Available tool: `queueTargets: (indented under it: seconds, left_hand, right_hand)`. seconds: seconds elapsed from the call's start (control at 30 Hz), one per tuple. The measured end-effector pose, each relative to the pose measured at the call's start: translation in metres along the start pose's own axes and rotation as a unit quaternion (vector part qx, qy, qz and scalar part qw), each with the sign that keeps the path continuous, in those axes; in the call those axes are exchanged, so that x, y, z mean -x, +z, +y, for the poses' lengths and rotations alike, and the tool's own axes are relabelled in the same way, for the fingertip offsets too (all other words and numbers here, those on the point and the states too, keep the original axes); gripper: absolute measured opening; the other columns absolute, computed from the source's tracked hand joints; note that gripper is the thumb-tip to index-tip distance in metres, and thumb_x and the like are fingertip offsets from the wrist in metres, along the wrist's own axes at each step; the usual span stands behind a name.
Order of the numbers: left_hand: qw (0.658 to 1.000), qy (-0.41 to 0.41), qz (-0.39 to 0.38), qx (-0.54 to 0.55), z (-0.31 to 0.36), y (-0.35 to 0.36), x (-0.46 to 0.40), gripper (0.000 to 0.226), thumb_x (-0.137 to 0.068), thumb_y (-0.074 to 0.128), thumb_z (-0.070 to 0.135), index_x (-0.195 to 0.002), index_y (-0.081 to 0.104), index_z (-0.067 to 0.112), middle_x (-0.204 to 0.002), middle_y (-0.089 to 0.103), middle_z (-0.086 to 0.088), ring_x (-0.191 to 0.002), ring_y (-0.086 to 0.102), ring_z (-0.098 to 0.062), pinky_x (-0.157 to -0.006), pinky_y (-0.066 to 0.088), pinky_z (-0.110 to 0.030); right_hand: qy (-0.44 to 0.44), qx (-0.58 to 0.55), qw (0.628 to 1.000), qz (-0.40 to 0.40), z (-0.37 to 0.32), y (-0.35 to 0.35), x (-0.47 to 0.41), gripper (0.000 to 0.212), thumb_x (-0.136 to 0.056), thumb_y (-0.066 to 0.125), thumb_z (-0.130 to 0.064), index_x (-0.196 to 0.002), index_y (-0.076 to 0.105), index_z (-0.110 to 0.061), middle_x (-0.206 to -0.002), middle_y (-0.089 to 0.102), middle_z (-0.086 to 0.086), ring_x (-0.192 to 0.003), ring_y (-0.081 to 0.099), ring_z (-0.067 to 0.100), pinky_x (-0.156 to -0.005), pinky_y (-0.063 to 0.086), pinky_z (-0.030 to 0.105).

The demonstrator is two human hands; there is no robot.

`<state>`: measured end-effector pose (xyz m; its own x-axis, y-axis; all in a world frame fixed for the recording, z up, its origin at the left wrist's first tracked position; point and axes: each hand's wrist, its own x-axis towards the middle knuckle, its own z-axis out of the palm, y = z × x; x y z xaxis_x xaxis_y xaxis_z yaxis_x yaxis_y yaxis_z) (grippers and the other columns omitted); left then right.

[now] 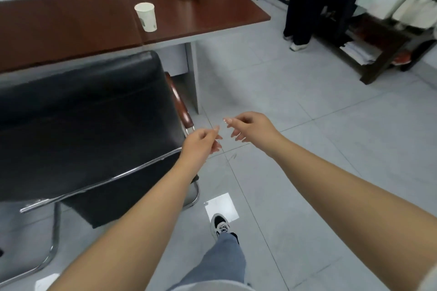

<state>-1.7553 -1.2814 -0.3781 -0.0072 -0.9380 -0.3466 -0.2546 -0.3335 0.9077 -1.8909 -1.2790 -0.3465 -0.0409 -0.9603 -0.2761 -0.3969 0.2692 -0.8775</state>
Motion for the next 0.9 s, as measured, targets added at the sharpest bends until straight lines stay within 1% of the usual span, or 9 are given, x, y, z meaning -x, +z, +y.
queueTargets:
  seconds: [0.13, 0.23, 0.47, 0.6, 0.67, 0.73, 0.77, 0.87, 0.9]
  left_hand:
    - [0.997, -0.042, 0.039, 0.046, 0.017, 0.012, -0.067, 0.028, -0.096, 0.046, 0.032, -0.074, 0.058, 0.020, -0.070, 0.059, 0.000, -0.072, 0.057, -0.013, -0.072, 0.048, -0.024]
    - [0.991, -0.059, 0.085, 0.091, 0.031, 0.014, -0.110, 0.027, -0.096, 0.046, 0.031, -0.076, 0.059, 0.018, -0.070, 0.058, 0.000, -0.067, 0.055, -0.010, -0.063, 0.045, -0.021]
    - [0.976, -0.113, 0.128, 0.139, 0.030, 0.007, -0.165, 0.027, -0.096, 0.045, 0.030, -0.075, 0.058, 0.018, -0.071, 0.058, -0.001, -0.070, 0.056, -0.011, -0.065, 0.045, -0.022]
    - [0.959, -0.145, 0.180, 0.165, 0.023, 0.008, -0.192, 0.027, -0.096, 0.046, 0.030, -0.075, 0.058, 0.017, -0.068, 0.057, 0.001, -0.069, 0.055, -0.011, -0.070, 0.045, -0.024]
    - [0.941, -0.174, 0.222, 0.186, 0.013, 0.010, -0.209, 0.027, -0.095, 0.047, 0.031, -0.074, 0.058, 0.017, -0.068, 0.058, 0.001, -0.069, 0.055, -0.011, -0.071, 0.045, -0.026]
    - [0.932, -0.192, 0.241, 0.189, 0.009, 0.009, -0.220, 0.027, -0.094, 0.048, 0.032, -0.074, 0.059, 0.017, -0.069, 0.059, 0.001, -0.072, 0.056, -0.014, -0.076, 0.047, -0.029]
    - [0.917, -0.205, 0.275, 0.202, 0.003, 0.006, -0.231, 0.027, -0.094, 0.049, 0.033, -0.075, 0.059, 0.017, -0.070, 0.060, 0.001, -0.073, 0.056, -0.014, -0.076, 0.047, -0.030]
    - [0.878, -0.247, 0.342, 0.226, -0.005, -0.001, -0.249, 0.028, -0.094, 0.049, 0.035, -0.077, 0.059, 0.015, -0.071, 0.059, 0.002, -0.068, 0.055, -0.009, -0.062, 0.045, -0.021]
    - [0.872, -0.255, 0.351, 0.227, -0.008, -0.005, -0.255, 0.028, -0.094, 0.049, 0.036, -0.080, 0.060, 0.013, -0.073, 0.059, 0.003, -0.069, 0.054, -0.008, -0.060, 0.043, -0.020]
  right_hand:
    - [0.023, -0.001, 1.000, -0.016, -0.009, -0.012, -0.076, 0.026, -0.089, 0.059, -0.036, -0.090, 0.062, -0.010, -0.068, 0.060, -0.002, -0.062, 0.057, 0.010, -0.060, 0.044, 0.019]
    - [0.034, 0.018, 0.998, -0.047, -0.020, -0.016, -0.128, 0.027, -0.089, 0.059, -0.036, -0.090, 0.062, -0.009, -0.069, 0.060, -0.002, -0.063, 0.057, 0.010, -0.062, 0.044, 0.020]
    - [0.035, 0.042, 0.992, -0.114, -0.037, -0.002, -0.207, 0.026, -0.091, 0.056, -0.035, -0.093, 0.061, -0.009, -0.071, 0.058, -0.002, -0.070, 0.057, 0.014, -0.072, 0.047, 0.026]
    - [0.040, 0.075, 0.982, -0.171, -0.037, 0.015, -0.255, 0.030, -0.091, 0.056, -0.035, -0.096, 0.063, -0.007, -0.072, 0.059, -0.002, -0.067, 0.057, 0.010, -0.068, 0.048, 0.021]
    - [0.049, 0.095, 0.970, -0.219, -0.033, 0.029, -0.286, 0.033, -0.090, 0.056, -0.037, -0.098, 0.064, -0.006, -0.073, 0.060, -0.002, -0.067, 0.058, 0.009, -0.067, 0.048, 0.019]
    - [0.066, 0.097, 0.965, -0.236, -0.025, 0.035, -0.304, 0.034, -0.090, 0.056, -0.037, -0.100, 0.064, -0.005, -0.074, 0.061, 0.000, -0.067, 0.058, 0.009, -0.067, 0.048, 0.019]
    - [0.075, 0.102, 0.956, -0.264, -0.021, 0.044, -0.322, 0.035, -0.090, 0.057, -0.037, -0.101, 0.064, -0.004, -0.075, 0.061, 0.001, -0.066, 0.057, 0.010, -0.066, 0.048, 0.019]
    - [0.121, 0.107, 0.936, -0.313, -0.008, 0.060, -0.352, 0.038, -0.089, 0.060, -0.037, -0.104, 0.063, -0.002, -0.078, 0.061, 0.003, -0.068, 0.057, 0.012, -0.067, 0.048, 0.020]
    - [0.133, 0.108, 0.929, -0.327, -0.006, 0.065, -0.360, 0.039, -0.088, 0.060, -0.037, -0.106, 0.063, -0.002, -0.080, 0.061, 0.003, -0.070, 0.057, 0.013, -0.068, 0.049, 0.021]
